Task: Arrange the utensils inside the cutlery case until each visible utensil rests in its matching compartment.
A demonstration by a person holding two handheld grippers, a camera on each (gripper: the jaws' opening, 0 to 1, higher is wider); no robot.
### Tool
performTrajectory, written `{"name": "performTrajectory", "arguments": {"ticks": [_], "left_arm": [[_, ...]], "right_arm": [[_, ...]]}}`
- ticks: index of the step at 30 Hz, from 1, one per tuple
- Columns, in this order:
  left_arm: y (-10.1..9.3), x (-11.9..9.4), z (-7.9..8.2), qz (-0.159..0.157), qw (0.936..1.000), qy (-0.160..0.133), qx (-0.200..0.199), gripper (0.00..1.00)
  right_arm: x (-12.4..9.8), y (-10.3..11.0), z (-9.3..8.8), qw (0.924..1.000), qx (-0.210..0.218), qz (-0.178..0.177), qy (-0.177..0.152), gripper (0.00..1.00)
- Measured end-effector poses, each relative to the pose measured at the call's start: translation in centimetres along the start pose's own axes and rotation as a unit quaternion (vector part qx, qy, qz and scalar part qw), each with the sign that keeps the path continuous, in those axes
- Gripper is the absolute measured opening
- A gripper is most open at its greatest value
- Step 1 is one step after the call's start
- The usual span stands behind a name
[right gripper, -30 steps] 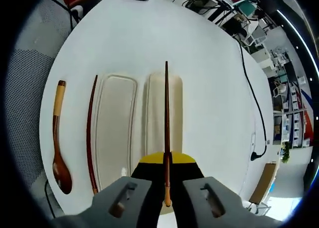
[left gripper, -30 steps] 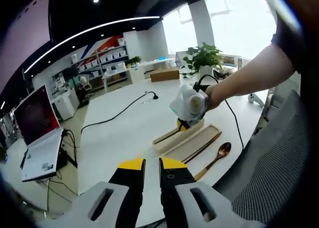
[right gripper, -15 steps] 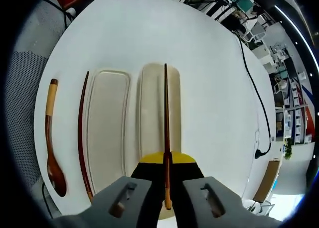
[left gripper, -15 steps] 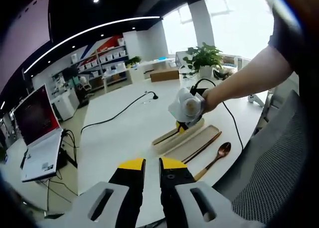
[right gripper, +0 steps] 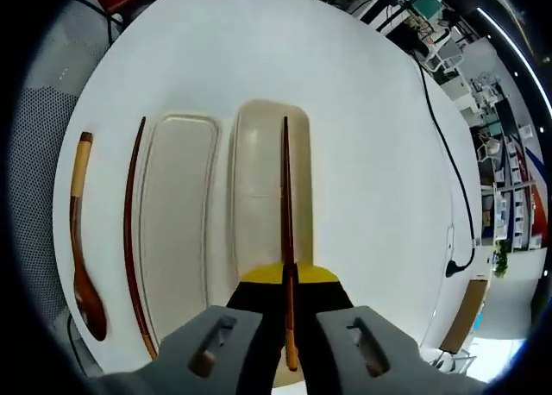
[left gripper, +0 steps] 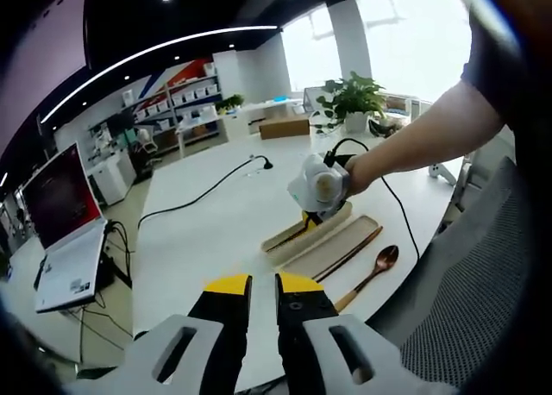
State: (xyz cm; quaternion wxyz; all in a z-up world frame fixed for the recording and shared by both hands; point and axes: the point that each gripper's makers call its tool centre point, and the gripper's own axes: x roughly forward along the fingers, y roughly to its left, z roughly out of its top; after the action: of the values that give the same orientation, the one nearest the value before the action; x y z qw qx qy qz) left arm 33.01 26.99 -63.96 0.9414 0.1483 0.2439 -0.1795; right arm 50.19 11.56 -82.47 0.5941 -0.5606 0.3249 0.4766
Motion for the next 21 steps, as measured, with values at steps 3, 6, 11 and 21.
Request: {"name": "performTrajectory", "arguments": {"ticks": [3, 6, 11, 21], "left_arm": [[-0.21, 0.02, 0.05, -0.001, 1.0, 0.002, 0.0, 0.11], [-0.29, 0.04, 0.09, -0.001, 1.0, 0.002, 0.0, 0.11], [-0.4, 0.02, 0.13, -0.001, 1.0, 0.003, 0.0, 0.11], [-0.65, 0.05, 0.23, -0.004, 1.0, 0.004, 0.002, 0.11]], "right_arm": [[0.03, -0.09, 0.06, 1.0, -0.001, -0.001, -0.003, 0.0], [0.06, -0.14, 0.09, 1.0, 0.001, -0.002, -0.003, 0.0], [0.17, -0.28, 0.13, 1.0, 0.001, -0.006, -0.006, 0.0], [-0.3, -0.16, 0.12, 0.9997, 0.001, 0.003, -0.025, 0.0]]}}
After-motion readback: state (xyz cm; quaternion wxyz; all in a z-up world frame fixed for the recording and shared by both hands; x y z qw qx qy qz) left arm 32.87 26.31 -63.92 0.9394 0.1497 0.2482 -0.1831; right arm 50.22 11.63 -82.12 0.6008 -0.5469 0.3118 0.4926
